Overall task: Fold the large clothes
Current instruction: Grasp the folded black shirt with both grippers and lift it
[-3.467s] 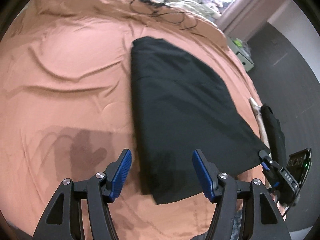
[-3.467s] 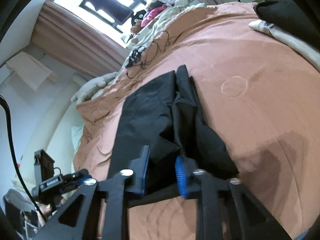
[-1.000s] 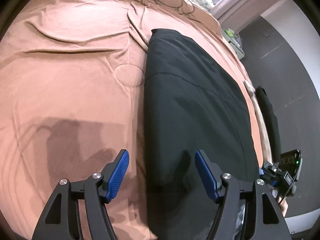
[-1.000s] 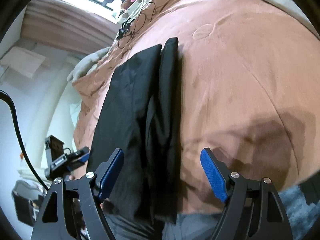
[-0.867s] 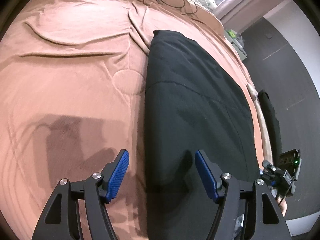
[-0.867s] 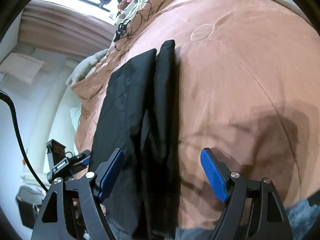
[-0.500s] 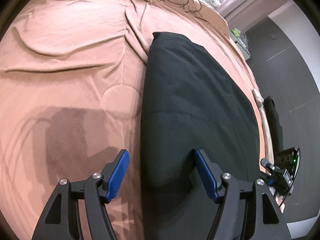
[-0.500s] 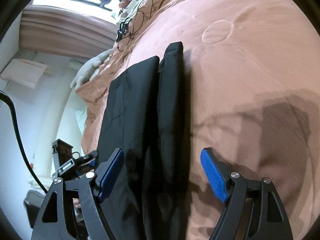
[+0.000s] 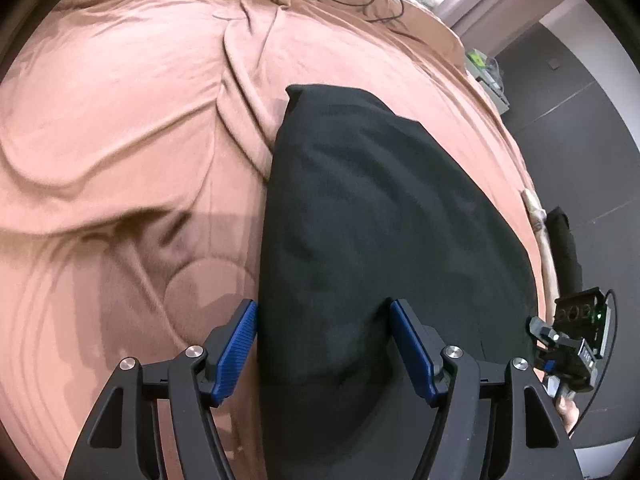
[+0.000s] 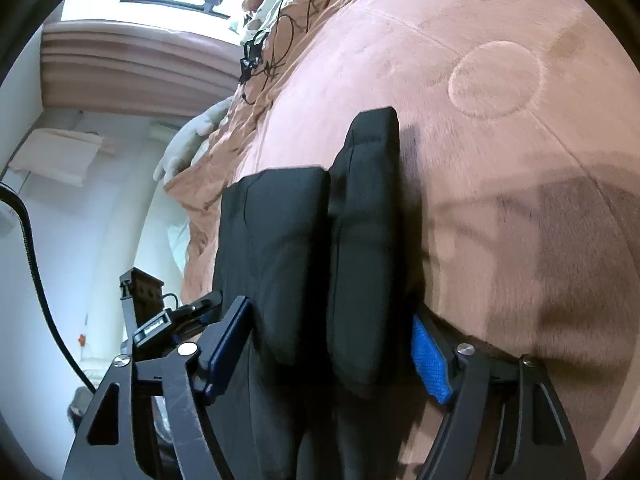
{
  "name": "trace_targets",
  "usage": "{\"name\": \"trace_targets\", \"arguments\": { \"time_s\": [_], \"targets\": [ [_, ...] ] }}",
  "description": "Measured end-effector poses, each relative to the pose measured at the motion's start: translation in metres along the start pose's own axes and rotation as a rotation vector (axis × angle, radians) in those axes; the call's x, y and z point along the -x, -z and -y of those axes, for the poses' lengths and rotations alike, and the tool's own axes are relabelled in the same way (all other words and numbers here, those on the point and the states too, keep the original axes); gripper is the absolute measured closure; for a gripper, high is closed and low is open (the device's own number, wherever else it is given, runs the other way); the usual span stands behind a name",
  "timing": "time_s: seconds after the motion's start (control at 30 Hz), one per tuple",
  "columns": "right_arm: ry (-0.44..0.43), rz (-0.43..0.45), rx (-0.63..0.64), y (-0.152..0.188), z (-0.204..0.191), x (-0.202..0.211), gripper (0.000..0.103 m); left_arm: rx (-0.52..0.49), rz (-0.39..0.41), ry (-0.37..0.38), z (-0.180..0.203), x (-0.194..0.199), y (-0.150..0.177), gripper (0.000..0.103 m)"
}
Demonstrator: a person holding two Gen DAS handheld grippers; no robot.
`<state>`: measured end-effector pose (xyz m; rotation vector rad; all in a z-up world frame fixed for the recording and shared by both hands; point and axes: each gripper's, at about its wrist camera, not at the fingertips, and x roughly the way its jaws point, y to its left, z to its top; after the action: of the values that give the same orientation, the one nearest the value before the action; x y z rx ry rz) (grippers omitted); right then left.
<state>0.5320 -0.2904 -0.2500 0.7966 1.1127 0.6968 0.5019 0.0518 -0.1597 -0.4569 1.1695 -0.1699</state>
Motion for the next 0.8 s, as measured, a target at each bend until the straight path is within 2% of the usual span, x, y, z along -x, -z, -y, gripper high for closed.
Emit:
{"name": "trace_targets", "arguments": {
  "time_s": [0.1, 0.27, 0.33, 0.4, 0.5, 0.63, 0.8],
  "targets": [
    [-0.005, -0.003, -0.012, -0.004, 0.003, -0.003, 0.037, 0.0, -0.001, -0.003, 0.0, -0.006, -0.009, 0.034],
    [0.012, -0.015, -0.004, -0.01, -0.002, -0.01, 0.041, 0.022, -0.002, -0.017, 0.004, -0.014, -0.022, 0.035],
    [0.017, -0.019, 0.002, -0.008, -0.002, -0.009, 0.05, 0.021, 0.002, -0.041, 0.009, -0.013, -0.022, 0.04],
    [0.001, -0.023, -0.003, -0.008, -0.002, -0.012, 0.068, 0.005, 0.015, -0.064, 0.015, -0.008, -0.018, 0.047],
    [-0.025, -0.009, 0.011, -0.006, -0.008, -0.007, 0.08, -0.002, 0.037, -0.064, 0.021, 0.003, -0.014, 0.061],
    [-0.024, 0.023, 0.075, -0.001, -0.032, 0.009, 0.085, -0.019, 0.069, -0.049, 0.033, 0.024, -0.009, 0.074],
    [-0.018, 0.087, 0.155, 0.011, -0.065, 0.037, 0.087, -0.051, 0.129, -0.038, 0.047, 0.055, 0.0, 0.079]
  ]
}}
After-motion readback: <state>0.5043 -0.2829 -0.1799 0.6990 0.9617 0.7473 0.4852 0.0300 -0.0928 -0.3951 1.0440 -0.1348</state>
